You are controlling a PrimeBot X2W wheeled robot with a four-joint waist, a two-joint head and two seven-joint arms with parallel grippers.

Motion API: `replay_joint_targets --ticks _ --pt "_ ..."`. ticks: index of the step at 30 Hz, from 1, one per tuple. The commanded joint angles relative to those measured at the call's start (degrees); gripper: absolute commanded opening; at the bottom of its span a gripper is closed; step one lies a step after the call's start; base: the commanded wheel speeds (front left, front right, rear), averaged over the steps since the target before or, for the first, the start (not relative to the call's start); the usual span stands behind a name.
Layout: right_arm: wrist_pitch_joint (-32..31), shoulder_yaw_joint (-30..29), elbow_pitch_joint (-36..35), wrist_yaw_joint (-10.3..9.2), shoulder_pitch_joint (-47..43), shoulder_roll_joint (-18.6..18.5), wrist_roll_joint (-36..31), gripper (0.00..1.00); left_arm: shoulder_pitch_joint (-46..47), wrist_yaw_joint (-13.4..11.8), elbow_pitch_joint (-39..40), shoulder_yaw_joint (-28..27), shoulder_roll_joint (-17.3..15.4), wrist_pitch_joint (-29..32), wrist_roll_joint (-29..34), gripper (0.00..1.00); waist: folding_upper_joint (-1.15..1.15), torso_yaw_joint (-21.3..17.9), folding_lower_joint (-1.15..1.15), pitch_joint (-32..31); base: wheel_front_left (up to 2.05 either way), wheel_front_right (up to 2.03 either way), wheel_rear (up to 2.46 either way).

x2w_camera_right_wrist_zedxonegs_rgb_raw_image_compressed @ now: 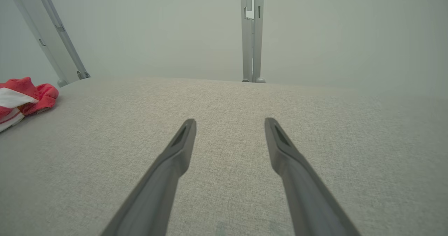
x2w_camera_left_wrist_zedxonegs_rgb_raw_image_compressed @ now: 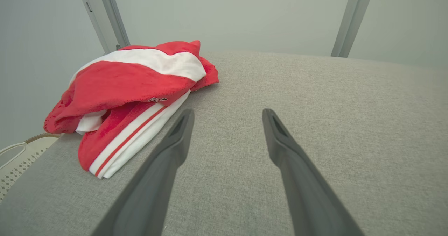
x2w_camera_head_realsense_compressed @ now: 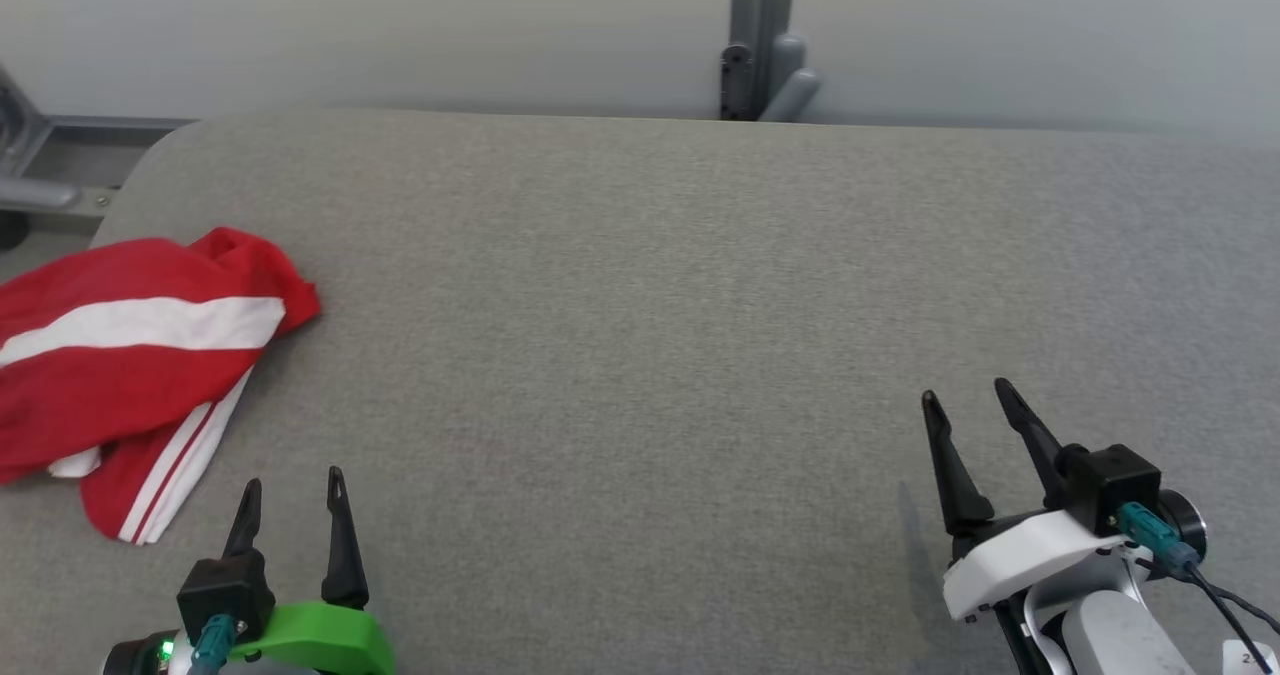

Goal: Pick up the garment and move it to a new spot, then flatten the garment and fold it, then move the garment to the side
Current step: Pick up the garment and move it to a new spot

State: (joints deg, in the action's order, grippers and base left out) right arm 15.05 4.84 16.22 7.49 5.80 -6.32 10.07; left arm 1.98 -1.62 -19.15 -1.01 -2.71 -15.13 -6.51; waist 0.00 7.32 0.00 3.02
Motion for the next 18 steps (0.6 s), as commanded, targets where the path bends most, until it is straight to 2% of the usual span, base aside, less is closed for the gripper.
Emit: replay_joint_targets --ticks 1,5,9,13,18 --pt "0.19 0.89 0.35 0.00 0.97 -0.39 0.15 1.00 0.24 -0.34 -0.33 -0.22 -0.33 -0.04 -0.30 1.00 0.00 7.58 0.00 1.73 0.00 0.00 0.00" --pt "0.19 3.37 2.07 -0.01 2.53 -0.33 1.12 1.00 -0.39 -0.98 -1.23 -0.25 -0.29 -0.04 -1.39 1.00 0.00 13.26 0.00 2.32 0.00 0.00 0.00" --pt "0.19 6.10 5.08 -0.01 4.36 -0.02 1.25 1.00 -1.22 -1.40 -1.65 -0.47 -0.29 -0.04 -2.02 1.00 0.00 17.28 0.00 2.16 0.00 0.00 0.00" --pt "0.19 9.51 7.39 -0.01 5.55 -0.22 0.54 1.00 -1.72 -1.24 -2.20 -1.42 -0.28 -0.04 -1.90 1.00 0.00 19.70 0.00 1.48 0.00 0.00 0.00" --pt "0.19 10.96 7.98 -0.01 5.33 -0.67 -0.49 1.00 -2.02 -1.05 -2.44 -1.30 -0.29 -0.04 -2.57 1.00 0.00 21.26 0.00 1.21 0.00 0.00 0.00"
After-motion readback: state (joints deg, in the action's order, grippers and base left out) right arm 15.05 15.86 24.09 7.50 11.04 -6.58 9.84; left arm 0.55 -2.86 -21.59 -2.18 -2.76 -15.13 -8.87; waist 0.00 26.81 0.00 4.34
